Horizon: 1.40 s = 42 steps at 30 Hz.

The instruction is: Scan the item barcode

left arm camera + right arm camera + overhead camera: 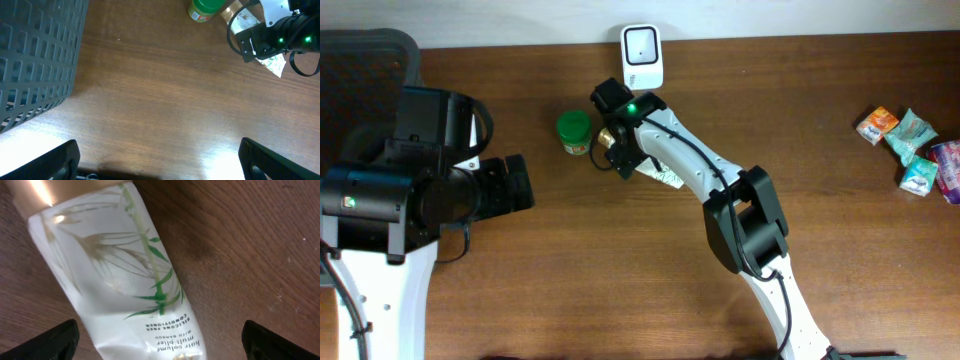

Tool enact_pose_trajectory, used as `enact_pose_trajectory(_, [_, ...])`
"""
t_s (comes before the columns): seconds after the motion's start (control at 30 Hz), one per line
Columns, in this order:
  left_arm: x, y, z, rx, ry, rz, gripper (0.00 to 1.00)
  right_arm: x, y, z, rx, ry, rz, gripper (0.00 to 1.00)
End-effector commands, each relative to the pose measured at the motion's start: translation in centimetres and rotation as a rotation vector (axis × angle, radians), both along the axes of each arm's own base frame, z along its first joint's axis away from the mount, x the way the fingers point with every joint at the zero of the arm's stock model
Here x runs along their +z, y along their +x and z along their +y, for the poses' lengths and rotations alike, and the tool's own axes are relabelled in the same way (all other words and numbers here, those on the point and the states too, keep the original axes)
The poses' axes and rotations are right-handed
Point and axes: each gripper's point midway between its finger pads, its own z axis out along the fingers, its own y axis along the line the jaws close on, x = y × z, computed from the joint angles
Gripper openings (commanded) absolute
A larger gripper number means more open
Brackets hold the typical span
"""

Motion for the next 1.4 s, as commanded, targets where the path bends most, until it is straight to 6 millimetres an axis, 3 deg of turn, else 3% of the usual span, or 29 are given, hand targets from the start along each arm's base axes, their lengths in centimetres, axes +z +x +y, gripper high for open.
enact_pose_trajectory(0.0, [0.4,-0.2,0.1,0.011,-0.003,-0.017,0.99,-2.5,-0.5,-0.4,0.008,-0.013,0.057,1.0])
enact_pose_trajectory(0.17, [0.4,-0.2,0.1,0.011,-0.003,-0.017,0.99,-3.2,-0.6,-0.5,0.008,-0.022,0.065,0.92])
enact_pose_trajectory(0.3, [0.4,-0.2,0.1,0.011,-0.003,-0.017,0.99,-3.2,-0.5,-0.5,0.003,-0.021,0.061,0.66])
enact_pose_trajectory(0.43, [0.4,-0.2,0.1,0.011,-0.004,-0.017,0.99,-3.1,-0.2,-1.0,-0.074,-0.025,0.039,0.53])
enact_pose_trajectory(0.47, [0.4,-0.2,0.1,0.011,-0.003,-0.017,0.99,-3.0,-0.3,-1.0,-0.09,-0.022,0.04,0.45])
enact_pose_trajectory(0.63, [0.4,-0.2,0.1,0.011,-0.003,-0.017,0.99,-2.5,-0.5,-1.3,-0.137,-0.012,0.056,0.39])
enact_pose_trajectory(0.87, [0.4,-0.2,0.1,0.011,-0.004,-0.017,0.99,0.0,-1.3,-0.2,-0.158,0.189,0.207,0.35])
enact_pose_trajectory(1.0, [0.4,-0.2,0.1,0.011,-0.004,-0.017,0.99,1.6,-1.7,-1.5,-0.223,0.366,0.353,0.33])
enact_pose_trajectory(1.1, [0.4,-0.2,0.1,0.011,-0.003,-0.017,0.99,1.7,-1.2,-4.3,-0.319,0.495,0.449,0.33])
enact_pose_trajectory(1.23, [0.4,-0.2,0.1,0.011,-0.003,-0.017,0.99,-0.2,-0.9,-9.4,-0.453,0.533,0.515,0.38])
enact_pose_trajectory(1.37, [0.4,-0.2,0.1,0.011,-0.003,-0.017,0.99,-0.4,-1.0,-10.8,-0.439,0.525,0.518,0.54])
